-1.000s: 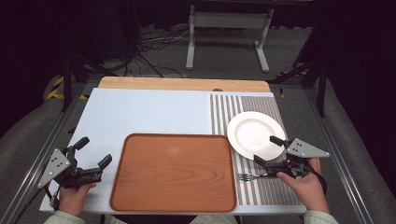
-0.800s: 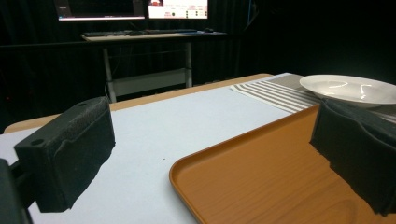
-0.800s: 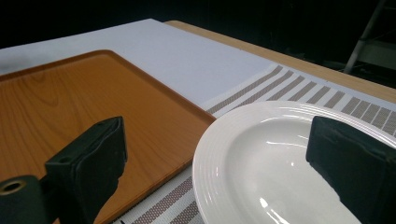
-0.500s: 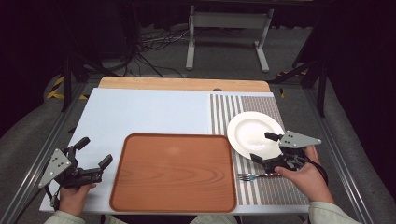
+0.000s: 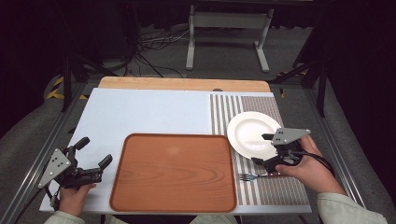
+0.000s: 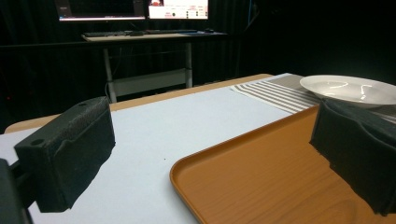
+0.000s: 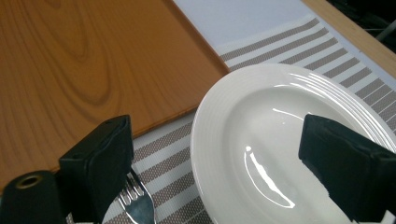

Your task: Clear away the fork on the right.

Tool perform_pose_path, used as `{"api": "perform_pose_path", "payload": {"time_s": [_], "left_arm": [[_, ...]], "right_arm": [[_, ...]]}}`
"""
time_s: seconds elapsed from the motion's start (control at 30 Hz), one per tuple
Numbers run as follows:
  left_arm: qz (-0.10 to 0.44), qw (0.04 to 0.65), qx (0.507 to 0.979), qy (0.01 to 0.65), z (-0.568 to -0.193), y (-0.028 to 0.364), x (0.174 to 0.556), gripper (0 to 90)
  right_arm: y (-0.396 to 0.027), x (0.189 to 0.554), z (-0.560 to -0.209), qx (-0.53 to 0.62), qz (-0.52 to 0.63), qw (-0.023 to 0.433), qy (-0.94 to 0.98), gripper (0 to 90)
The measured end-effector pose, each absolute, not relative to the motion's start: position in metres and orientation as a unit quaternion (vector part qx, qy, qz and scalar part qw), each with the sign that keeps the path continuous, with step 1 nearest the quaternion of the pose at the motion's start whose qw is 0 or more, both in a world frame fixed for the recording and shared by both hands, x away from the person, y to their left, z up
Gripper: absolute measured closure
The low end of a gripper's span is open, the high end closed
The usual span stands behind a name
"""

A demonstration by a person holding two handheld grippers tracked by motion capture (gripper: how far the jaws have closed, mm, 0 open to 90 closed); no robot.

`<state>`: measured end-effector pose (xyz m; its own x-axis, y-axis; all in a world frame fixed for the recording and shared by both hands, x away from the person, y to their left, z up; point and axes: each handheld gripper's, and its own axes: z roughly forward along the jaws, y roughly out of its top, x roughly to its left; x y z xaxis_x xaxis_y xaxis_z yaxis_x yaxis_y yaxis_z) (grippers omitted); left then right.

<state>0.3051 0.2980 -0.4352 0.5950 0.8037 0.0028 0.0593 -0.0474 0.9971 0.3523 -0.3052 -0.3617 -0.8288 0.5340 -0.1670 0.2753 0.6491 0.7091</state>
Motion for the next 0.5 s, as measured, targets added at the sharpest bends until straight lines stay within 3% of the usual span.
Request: {"api": "perform_pose_path", "payload": {"time_s": [0.5], "left_arm": [[0.308, 0.606, 0.655, 0.330, -0.435, 0.298, 0.305, 0.5]], "right_arm": [[-0.294, 0.359, -0.354, 0.171, 0.262, 0.171, 0.934, 14.3]]}}
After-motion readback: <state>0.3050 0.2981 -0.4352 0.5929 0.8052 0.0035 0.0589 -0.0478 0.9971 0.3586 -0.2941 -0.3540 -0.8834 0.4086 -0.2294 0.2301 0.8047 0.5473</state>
